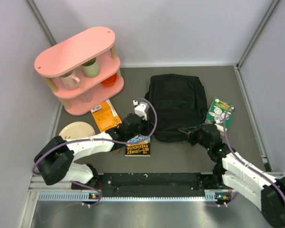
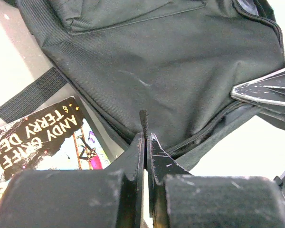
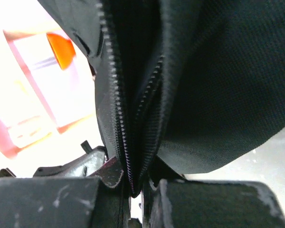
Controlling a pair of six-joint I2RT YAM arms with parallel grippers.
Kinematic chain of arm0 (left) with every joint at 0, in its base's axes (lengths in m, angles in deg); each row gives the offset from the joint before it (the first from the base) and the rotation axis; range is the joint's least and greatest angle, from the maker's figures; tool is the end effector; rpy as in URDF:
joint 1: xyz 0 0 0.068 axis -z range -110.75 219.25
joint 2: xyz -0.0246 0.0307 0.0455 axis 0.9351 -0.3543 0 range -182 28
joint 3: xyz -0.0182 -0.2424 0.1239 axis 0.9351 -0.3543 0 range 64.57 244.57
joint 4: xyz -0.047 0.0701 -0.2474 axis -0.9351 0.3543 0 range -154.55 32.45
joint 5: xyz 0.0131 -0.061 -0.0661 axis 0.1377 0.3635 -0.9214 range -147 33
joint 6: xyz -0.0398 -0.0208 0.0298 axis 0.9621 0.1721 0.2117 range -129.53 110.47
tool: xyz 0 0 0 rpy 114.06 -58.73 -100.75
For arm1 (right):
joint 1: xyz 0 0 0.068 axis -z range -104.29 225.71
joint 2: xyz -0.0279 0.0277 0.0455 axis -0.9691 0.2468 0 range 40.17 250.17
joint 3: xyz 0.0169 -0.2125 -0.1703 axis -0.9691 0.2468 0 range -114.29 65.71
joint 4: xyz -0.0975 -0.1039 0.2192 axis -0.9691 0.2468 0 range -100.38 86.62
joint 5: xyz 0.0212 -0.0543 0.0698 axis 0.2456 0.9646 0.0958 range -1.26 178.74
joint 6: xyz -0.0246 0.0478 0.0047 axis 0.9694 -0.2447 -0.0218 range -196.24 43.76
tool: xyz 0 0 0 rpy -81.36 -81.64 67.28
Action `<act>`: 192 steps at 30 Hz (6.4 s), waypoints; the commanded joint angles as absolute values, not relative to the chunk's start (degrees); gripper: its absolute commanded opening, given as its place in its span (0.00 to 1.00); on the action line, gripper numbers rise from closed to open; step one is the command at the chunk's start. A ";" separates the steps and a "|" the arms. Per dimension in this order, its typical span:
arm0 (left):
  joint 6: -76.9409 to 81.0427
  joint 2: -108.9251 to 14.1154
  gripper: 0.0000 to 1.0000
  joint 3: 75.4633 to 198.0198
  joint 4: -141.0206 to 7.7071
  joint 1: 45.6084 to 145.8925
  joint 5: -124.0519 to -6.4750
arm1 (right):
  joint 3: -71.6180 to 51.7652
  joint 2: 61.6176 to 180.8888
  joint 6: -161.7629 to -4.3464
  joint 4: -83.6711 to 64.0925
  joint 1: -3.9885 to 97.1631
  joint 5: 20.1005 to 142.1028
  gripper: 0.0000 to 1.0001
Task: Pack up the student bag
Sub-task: Unzip the student bag at the center of the board, then pick up the book from the center of the board.
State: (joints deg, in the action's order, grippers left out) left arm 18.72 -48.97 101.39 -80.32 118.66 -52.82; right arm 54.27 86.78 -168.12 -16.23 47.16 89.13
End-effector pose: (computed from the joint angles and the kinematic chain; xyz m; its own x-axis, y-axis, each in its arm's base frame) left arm 0.1880 -0.2155 0.2134 -0.5746 -0.0547 -0.8166 0.5020 0.7645 -0.4045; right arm 0.1486 0.0805 0.1596 -0.4584 0.8884 0.0255 0.4455 0.2049 0.8715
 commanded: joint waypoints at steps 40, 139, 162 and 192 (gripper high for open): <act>24.22 -56.81 0.00 99.20 -96.81 117.15 -56.74 | 51.91 87.43 -178.45 -17.82 33.71 97.35 0.75; 19.74 -33.44 0.87 98.51 -60.87 100.10 -50.68 | 31.34 93.71 -116.15 -0.20 37.40 67.39 0.82; 21.58 -30.71 0.89 94.02 -54.88 100.10 -51.11 | 28.62 108.26 -121.06 -13.02 27.64 67.64 0.83; 27.65 -36.25 0.56 87.08 -72.11 100.10 -67.72 | 28.27 133.60 -135.92 -26.72 25.27 75.39 0.64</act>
State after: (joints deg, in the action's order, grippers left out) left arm 25.72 -38.65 88.10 -66.38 99.99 -64.07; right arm 29.96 130.61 -135.13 -23.14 25.94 74.96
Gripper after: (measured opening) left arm 0.617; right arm 0.653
